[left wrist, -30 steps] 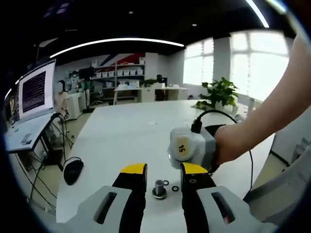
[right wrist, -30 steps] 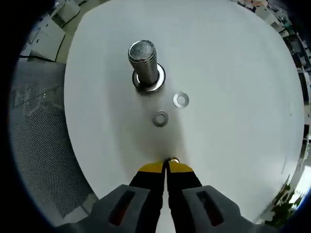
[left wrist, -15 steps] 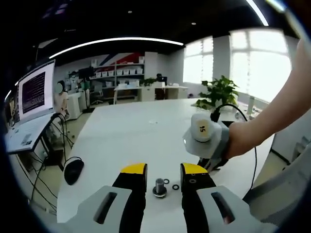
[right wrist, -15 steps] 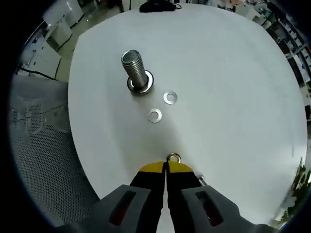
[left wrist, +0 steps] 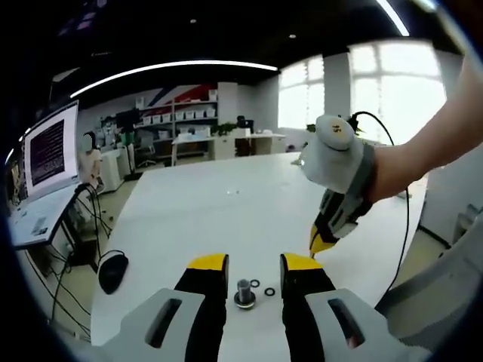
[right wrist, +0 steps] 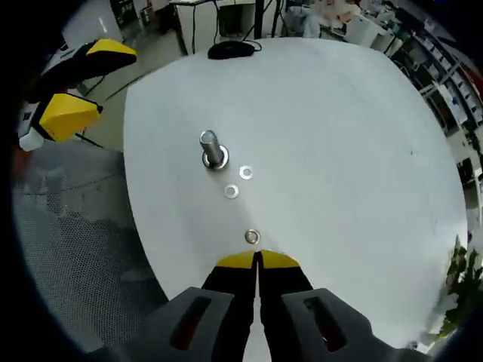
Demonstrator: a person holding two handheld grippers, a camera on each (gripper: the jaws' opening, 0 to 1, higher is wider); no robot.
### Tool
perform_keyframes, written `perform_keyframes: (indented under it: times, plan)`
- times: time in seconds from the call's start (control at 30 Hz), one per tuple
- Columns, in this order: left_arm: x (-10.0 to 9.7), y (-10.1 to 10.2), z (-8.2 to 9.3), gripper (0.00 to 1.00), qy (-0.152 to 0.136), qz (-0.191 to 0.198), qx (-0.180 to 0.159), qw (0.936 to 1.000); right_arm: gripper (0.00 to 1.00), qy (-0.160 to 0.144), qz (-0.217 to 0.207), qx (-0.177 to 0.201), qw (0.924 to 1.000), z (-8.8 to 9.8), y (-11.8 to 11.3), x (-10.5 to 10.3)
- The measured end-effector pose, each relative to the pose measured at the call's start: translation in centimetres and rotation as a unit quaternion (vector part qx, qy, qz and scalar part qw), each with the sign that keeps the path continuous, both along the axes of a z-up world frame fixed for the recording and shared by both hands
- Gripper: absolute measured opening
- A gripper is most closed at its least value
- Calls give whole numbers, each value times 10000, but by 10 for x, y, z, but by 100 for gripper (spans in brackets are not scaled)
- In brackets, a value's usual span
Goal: Place the washer onto the threaded stud by aligning its center hole with the stud, sliding it down to the base, and recovering from edge contact or off-axis alignment until the washer reaches the visible bottom stop.
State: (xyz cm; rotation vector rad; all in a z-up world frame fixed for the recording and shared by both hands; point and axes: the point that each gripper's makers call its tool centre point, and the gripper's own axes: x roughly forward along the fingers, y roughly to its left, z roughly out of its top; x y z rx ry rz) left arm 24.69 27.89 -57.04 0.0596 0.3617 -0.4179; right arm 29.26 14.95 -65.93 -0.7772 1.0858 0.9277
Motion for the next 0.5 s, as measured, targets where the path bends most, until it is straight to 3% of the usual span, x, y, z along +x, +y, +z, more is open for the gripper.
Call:
perform_keyframes:
  times: [0.23,0.33,0.5]
  plan:
    - [-1,-2,1,25,-17,-51,24,10000,1,-103,-205,35,9997,20,-22,3]
    - [-1,-2,0,25,0,-44,19,10000,2,58,-355,193,9992,17,-20,-1]
    - [0,-2,0,25,-3,-32,-1,10000,2,171,-160,205,9995,-1,-10,-15]
